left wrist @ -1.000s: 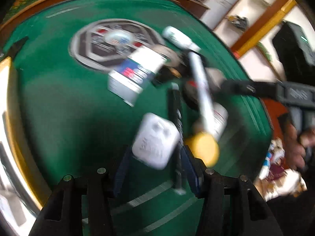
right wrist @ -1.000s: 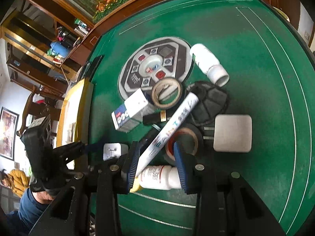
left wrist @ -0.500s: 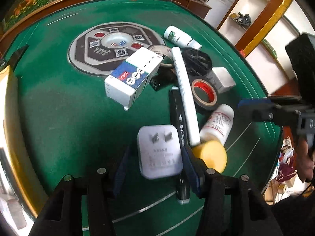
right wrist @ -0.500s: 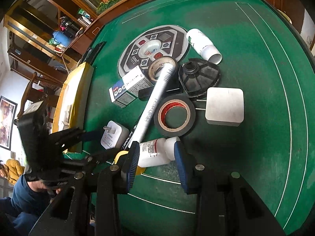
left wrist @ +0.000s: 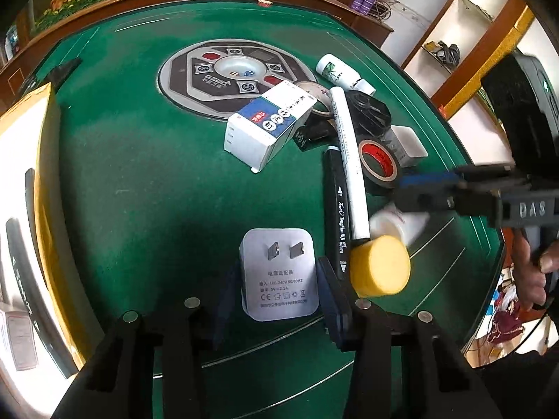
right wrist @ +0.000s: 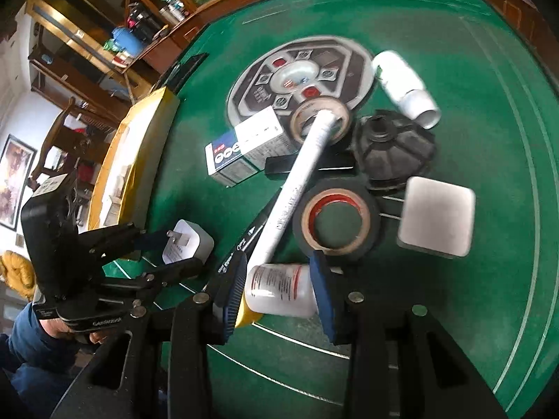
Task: Organize rigid objects
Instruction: 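Grasp the white plug adapter with the left gripper while the right grasps a white jar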
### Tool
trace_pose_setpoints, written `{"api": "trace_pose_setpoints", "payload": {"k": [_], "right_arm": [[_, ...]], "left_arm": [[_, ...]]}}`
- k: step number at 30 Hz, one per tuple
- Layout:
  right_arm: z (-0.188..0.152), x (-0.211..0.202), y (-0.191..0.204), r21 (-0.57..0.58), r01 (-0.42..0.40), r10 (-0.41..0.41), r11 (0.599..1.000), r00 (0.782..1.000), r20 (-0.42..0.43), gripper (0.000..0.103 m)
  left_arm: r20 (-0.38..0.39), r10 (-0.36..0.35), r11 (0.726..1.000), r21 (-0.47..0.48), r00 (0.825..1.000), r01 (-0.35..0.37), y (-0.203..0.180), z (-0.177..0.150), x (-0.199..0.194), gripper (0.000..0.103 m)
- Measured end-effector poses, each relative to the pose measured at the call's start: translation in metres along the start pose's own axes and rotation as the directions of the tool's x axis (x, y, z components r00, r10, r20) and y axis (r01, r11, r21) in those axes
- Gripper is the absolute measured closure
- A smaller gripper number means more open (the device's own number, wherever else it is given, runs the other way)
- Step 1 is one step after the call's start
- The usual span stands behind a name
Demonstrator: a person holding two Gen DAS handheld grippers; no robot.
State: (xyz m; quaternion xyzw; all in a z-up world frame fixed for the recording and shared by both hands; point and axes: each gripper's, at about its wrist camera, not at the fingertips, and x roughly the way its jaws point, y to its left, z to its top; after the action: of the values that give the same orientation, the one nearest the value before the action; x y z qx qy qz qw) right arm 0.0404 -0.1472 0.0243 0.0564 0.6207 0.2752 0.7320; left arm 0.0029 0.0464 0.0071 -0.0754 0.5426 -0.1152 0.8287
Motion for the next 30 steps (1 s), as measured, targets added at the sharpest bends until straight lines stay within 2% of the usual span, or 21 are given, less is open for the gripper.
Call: {"api": "trace_pose_setpoints", "payload": {"k": [3,7,9,12,15,18,20,23,30], "right_arm": [[-0.014,0.002,0.000,-0.003,-0.036,0.036,0.999,0.997,-0.067,0.064],[-0.039,0.001,0.006,-0.049,-0.042,0.035,0.998,0.990,-0.136,0.061],[-0.044,-0.001,0.012,-0.088,-0.007,-0.006,0.996,0.990,-0.138,0.061],[-0.045,-0.003,0.020,-0.142,0.000,-0.019,0.990,0.991,-0.135,0.061],[-0.043,0.004,0.029,-0.202,0.056,-0.082,0.978,0.989,-0.125,0.061],[-0.044,0.014,0.036,-0.217,0.053,-0.081,0.975,0.989,-0.124,0.058],[-0.047,0.019,0.040,-0.216,0.057,-0.087,0.975,0.988,-0.131,0.065],[-0.054,0.017,0.046,-0.254,0.073,-0.106,0.964,0.987,-0.118,0.065],[-0.060,0.002,0.033,-0.171,0.087,-0.103,0.981,0.991,-0.088,0.066]], "left_arm": [[0.002,0.001,1.000,-0.002,1.000,-0.001,0.000,-0.001,0.000,0.057],[0.003,0.000,1.000,-0.003,1.000,0.000,0.001,-0.001,-0.001,0.057],[0.002,0.000,1.000,-0.004,1.000,0.000,0.001,-0.001,-0.001,0.057],[-0.002,-0.002,1.000,-0.002,1.000,0.002,0.001,0.000,-0.001,0.056],[-0.003,0.009,1.000,0.013,1.000,-0.009,0.000,0.001,0.001,0.057],[0.003,0.035,0.999,0.036,0.999,-0.035,-0.004,0.000,0.002,0.058],[0.013,0.038,0.999,0.036,0.999,-0.038,-0.005,-0.001,0.001,0.058],[0.021,0.033,0.999,0.035,0.999,-0.034,-0.006,-0.004,-0.001,0.058],[0.047,0.011,1.000,0.012,0.999,-0.012,-0.003,-0.007,-0.014,0.058]]}}
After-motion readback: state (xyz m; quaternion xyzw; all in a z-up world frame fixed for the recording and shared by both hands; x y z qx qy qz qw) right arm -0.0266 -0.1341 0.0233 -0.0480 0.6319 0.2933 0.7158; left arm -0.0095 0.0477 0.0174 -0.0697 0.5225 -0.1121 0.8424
